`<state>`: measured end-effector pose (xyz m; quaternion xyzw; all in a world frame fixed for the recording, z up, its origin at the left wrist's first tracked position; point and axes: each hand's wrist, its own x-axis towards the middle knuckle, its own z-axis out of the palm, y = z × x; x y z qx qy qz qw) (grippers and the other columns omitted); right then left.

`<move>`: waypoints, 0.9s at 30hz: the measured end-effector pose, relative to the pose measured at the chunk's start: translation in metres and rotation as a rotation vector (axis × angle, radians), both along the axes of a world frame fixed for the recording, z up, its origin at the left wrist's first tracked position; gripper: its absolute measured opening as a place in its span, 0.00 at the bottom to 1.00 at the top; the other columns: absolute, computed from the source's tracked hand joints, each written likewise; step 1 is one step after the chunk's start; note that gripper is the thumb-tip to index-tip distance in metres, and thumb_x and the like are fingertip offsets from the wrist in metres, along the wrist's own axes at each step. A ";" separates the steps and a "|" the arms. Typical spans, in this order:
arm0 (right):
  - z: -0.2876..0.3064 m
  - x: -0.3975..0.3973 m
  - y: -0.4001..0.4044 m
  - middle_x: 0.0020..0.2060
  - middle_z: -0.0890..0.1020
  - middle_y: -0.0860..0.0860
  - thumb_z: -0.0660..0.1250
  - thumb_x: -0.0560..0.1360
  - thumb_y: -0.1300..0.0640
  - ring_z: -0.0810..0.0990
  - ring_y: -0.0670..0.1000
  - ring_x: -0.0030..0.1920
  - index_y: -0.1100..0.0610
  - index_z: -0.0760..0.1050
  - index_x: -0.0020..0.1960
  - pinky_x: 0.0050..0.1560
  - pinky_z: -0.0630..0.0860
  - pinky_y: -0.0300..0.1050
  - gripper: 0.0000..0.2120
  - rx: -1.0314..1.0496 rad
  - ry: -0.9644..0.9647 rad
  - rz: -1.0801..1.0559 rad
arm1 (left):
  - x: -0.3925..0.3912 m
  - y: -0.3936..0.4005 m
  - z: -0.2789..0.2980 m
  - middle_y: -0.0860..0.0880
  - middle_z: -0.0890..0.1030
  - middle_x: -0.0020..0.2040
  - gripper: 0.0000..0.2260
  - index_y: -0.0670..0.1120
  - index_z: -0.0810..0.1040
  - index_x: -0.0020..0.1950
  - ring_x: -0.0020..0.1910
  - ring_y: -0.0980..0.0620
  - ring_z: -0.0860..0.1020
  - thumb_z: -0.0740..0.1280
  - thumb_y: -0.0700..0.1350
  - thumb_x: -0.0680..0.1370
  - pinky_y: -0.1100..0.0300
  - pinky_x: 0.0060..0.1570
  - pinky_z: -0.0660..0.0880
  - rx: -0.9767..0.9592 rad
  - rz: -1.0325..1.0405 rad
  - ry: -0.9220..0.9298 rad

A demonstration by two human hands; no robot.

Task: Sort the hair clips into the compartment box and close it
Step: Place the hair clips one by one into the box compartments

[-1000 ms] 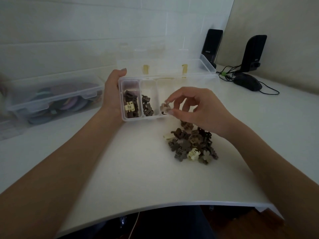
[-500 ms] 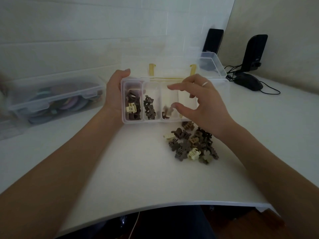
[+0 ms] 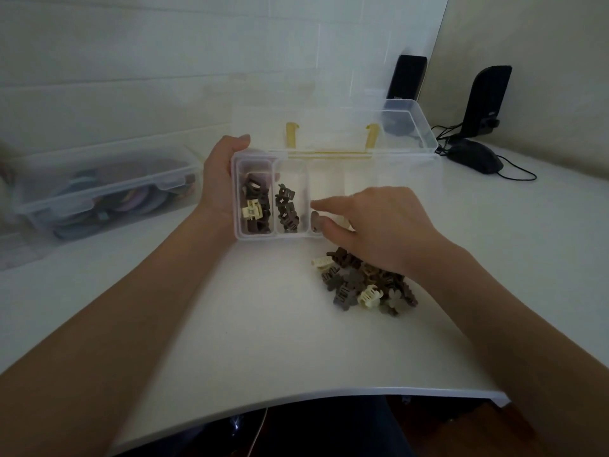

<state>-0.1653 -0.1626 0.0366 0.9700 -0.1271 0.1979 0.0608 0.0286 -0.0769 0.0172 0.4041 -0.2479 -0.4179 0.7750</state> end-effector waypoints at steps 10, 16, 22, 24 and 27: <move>0.000 -0.001 -0.004 0.21 0.67 0.44 0.67 0.73 0.45 0.67 0.42 0.24 0.42 0.76 0.44 0.30 0.62 0.39 0.03 0.235 -0.185 0.019 | -0.003 0.001 0.002 0.48 0.64 0.34 0.12 0.49 0.66 0.35 0.30 0.50 0.65 0.65 0.54 0.66 0.61 0.33 0.68 -0.002 0.032 -0.020; -0.001 0.009 -0.001 0.22 0.65 0.44 0.70 0.73 0.48 0.65 0.45 0.22 0.49 0.81 0.47 0.27 0.68 0.39 0.06 0.187 -0.514 0.178 | -0.007 0.001 0.003 0.49 0.62 0.34 0.15 0.50 0.64 0.36 0.29 0.52 0.64 0.67 0.55 0.63 0.64 0.32 0.68 -0.004 -0.006 -0.005; -0.010 0.027 0.007 0.23 0.77 0.46 0.68 0.74 0.50 0.75 0.50 0.22 0.47 0.82 0.53 0.24 0.76 0.45 0.09 0.037 -0.451 0.172 | -0.009 -0.004 0.004 0.49 0.66 0.29 0.12 0.48 0.68 0.31 0.25 0.53 0.67 0.61 0.50 0.73 0.66 0.28 0.68 -0.024 0.060 -0.018; -0.009 0.021 0.004 0.23 0.77 0.46 0.67 0.74 0.50 0.74 0.47 0.23 0.47 0.82 0.54 0.27 0.76 0.42 0.10 0.104 -0.434 0.218 | -0.005 -0.003 0.002 0.49 0.67 0.27 0.12 0.48 0.68 0.32 0.24 0.53 0.67 0.62 0.52 0.72 0.66 0.28 0.68 -0.018 0.028 -0.020; -0.004 0.006 -0.003 0.22 0.72 0.42 0.68 0.74 0.50 0.69 0.42 0.21 0.50 0.84 0.47 0.28 0.71 0.37 0.08 0.281 -0.373 0.324 | -0.003 -0.002 0.001 0.45 0.68 0.37 0.23 0.45 0.69 0.48 0.32 0.49 0.70 0.71 0.56 0.62 0.60 0.35 0.71 0.058 0.002 -0.014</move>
